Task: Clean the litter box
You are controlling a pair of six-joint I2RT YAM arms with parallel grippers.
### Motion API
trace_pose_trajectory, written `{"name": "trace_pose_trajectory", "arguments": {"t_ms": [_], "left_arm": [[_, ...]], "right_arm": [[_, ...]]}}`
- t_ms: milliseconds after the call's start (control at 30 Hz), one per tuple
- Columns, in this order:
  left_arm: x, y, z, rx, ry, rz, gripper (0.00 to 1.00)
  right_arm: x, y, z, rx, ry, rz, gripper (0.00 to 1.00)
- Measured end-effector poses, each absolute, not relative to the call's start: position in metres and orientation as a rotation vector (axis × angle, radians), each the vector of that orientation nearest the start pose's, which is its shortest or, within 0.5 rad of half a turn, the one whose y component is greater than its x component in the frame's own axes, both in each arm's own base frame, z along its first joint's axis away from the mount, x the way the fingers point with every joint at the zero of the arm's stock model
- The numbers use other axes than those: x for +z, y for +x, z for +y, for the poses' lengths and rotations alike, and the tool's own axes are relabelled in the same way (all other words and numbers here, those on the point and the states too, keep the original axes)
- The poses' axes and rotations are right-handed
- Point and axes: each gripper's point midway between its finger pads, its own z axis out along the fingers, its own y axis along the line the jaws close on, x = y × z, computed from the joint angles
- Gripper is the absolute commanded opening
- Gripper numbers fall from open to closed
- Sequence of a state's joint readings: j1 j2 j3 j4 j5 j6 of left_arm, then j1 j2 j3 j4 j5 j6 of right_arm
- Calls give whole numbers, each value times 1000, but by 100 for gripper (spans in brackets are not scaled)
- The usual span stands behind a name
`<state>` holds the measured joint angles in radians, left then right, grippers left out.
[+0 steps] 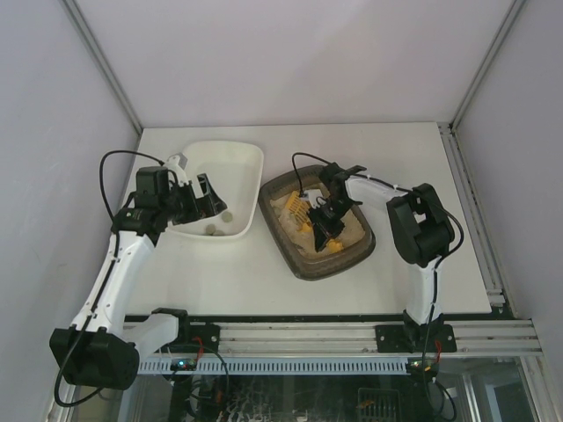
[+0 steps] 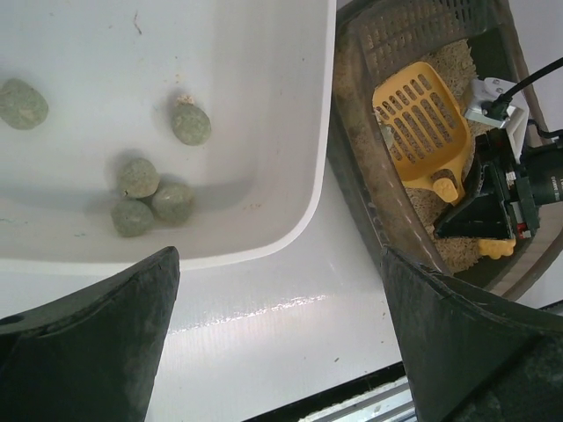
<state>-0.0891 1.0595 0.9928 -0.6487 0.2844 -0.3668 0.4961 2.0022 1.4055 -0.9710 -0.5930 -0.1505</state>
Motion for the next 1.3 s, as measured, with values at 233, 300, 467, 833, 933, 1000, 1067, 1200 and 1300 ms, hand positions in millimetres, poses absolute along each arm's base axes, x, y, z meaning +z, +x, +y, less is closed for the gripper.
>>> {"name": "trace_pose_trajectory", "arguments": {"t_ms": [233, 300, 467, 833, 933, 1000, 1067, 1200, 1300], "left_arm": [[200, 282, -87, -543, -174, 2310, 100], [201, 281, -86, -539, -174, 2306, 100], [203, 281, -85, -533, -166, 2300, 100], [197, 276, -83, -515, -165, 2328, 100], [196, 275, -82, -511, -160, 2335, 100], [195, 274, -82, -510, -158, 2337, 100], [195, 274, -82, -507, -150, 2339, 100], [193, 272, -82, -502, -144, 2347, 100], [191, 271, -80, -490, -145, 2354, 100]], "right_arm": [[40, 235, 242, 1132, -940, 2901, 0], [41, 233, 241, 1190, -906, 2893, 0], [44, 229, 237, 1285, -825, 2895, 0], [56, 228, 228, 1247, -621, 2876, 0], [62, 233, 228, 1230, -575, 2839, 0], [65, 237, 230, 1221, -560, 2808, 0], [67, 243, 232, 1203, -546, 2777, 0], [73, 255, 233, 1157, -524, 2731, 0], [73, 259, 233, 1132, -518, 2687, 0]]}}
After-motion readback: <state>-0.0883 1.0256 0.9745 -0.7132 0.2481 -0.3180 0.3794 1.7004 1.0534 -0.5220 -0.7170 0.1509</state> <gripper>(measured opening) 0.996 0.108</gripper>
